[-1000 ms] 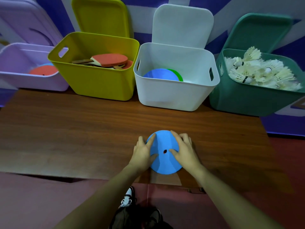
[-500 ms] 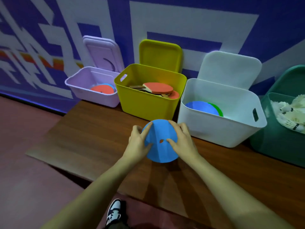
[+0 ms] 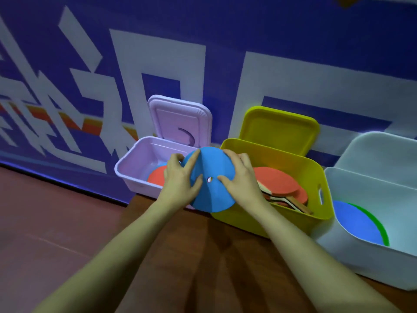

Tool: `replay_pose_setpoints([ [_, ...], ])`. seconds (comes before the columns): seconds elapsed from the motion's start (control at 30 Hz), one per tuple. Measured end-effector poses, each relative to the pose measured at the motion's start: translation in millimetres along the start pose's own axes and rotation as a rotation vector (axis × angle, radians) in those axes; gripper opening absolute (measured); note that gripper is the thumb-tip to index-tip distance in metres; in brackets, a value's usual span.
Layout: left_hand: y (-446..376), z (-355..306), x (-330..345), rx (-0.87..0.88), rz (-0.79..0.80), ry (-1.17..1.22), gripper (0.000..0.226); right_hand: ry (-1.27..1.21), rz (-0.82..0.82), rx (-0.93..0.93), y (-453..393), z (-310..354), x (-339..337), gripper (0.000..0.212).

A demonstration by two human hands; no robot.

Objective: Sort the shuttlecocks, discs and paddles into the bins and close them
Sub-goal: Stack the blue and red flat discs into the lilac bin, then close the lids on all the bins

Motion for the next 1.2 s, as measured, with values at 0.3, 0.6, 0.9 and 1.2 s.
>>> replay_pose_setpoints([
  [0.3,-105,105,-2,-0.061,0.095,-0.132,0.067,0.004,0.059,0.097,-103,-4,109,0.061],
  [0.6,-128,180,86,-0.075,0.346,-0.248,0.066,0.003,0.236,0.34,-83,-71,208,0.06],
  [0.9,-119,211,112,-0.17,0.571,-0.465,0.065,0.135,0.503,0.359,-67,-87,234,0.058],
  [1.2,-145,142,16,0.034,0.053,-0.211,0.087,0.229,-0.164,0.104,-106,-20,121,0.054],
])
Point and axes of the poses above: each hand's wrist, its own y-axis away from the middle knuckle, its own x-axis out of the palm, z = x × y, the point moved 10 cm from there along -y, towards the middle knuckle, and after that the axes turned 12 degrees about -x, right-handed, at the moved point
